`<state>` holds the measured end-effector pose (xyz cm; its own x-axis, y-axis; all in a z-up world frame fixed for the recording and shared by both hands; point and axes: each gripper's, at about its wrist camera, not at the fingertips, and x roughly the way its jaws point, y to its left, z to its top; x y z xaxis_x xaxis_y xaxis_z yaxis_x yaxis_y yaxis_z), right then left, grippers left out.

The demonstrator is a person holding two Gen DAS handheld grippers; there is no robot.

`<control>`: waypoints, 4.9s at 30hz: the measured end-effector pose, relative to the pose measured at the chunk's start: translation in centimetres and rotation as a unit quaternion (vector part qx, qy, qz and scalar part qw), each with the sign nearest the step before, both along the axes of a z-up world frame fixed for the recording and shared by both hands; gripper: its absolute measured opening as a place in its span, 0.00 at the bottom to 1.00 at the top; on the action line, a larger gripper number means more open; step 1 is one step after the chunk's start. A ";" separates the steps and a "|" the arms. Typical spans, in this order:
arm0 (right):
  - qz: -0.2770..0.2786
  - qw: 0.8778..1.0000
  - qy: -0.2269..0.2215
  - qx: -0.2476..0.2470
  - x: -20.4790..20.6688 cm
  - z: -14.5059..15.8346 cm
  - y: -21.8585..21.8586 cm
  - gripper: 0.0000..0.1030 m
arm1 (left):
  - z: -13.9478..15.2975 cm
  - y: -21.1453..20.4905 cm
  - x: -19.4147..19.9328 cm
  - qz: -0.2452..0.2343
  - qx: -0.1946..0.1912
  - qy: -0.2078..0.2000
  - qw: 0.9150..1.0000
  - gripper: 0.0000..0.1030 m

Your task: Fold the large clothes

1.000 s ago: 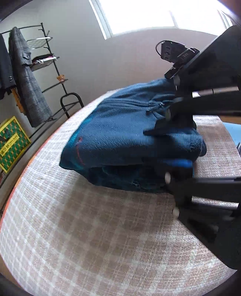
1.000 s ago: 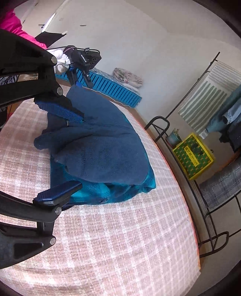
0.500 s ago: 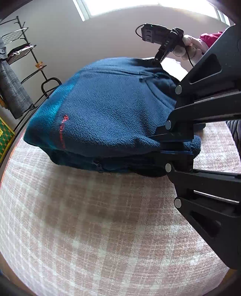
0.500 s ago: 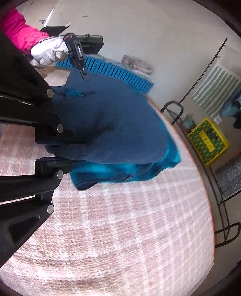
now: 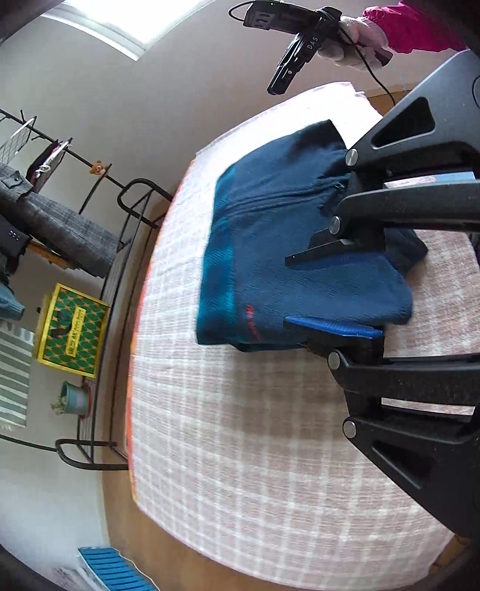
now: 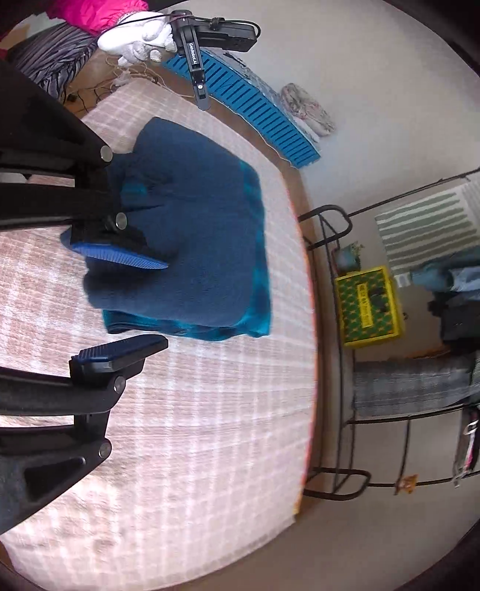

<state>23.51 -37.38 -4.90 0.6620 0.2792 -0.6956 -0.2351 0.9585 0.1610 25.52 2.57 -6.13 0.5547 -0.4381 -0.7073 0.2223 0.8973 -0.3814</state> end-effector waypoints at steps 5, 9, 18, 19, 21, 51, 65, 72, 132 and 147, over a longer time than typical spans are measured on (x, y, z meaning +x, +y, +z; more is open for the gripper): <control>0.062 0.998 -0.013 0.007 5.0 1.4 5.5 0.23 | 1.5 -4.1 4.7 -0.008 0.021 -0.029 0.999 0.24; 0.080 0.997 0.010 -0.001 10.0 -1.0 9.5 0.21 | -0.6 -7.6 8.1 -0.017 0.021 -0.019 0.999 0.24; 0.095 0.990 0.094 -0.048 13.7 -11.5 10.9 0.17 | -12.1 -7.4 11.3 -0.007 0.026 0.020 0.999 0.24; 0.096 0.990 0.090 -0.051 13.5 -12.5 10.9 0.17 | -12.2 -7.4 11.1 -0.009 0.027 0.011 1.000 0.24; 0.093 0.991 0.080 -0.058 13.1 -12.3 11.1 0.17 | -11.8 -7.6 11.0 -0.013 0.037 0.012 0.999 0.24; 0.051 0.997 0.048 -0.026 5.9 -5.6 4.6 0.23 | -4.6 -1.0 5.2 0.003 0.013 0.006 1.000 0.33; 0.018 0.989 0.139 0.052 2.6 -12.0 1.4 0.23 | -12.2 1.0 2.0 0.007 0.003 0.104 0.995 0.44; 0.025 0.993 0.068 0.090 1.1 -8.2 -1.5 0.70 | -10.3 5.7 2.1 0.039 -0.139 0.112 0.983 0.67; -0.007 0.993 0.040 -0.109 0.7 -2.0 7.9 0.35 | -3.8 -7.0 -1.0 -0.057 0.000 -0.029 0.998 0.24; -0.021 0.983 -0.044 -0.179 -1.8 4.3 5.3 0.34 | 0.8 -15.0 -1.6 -0.096 -0.007 -0.101 0.990 0.24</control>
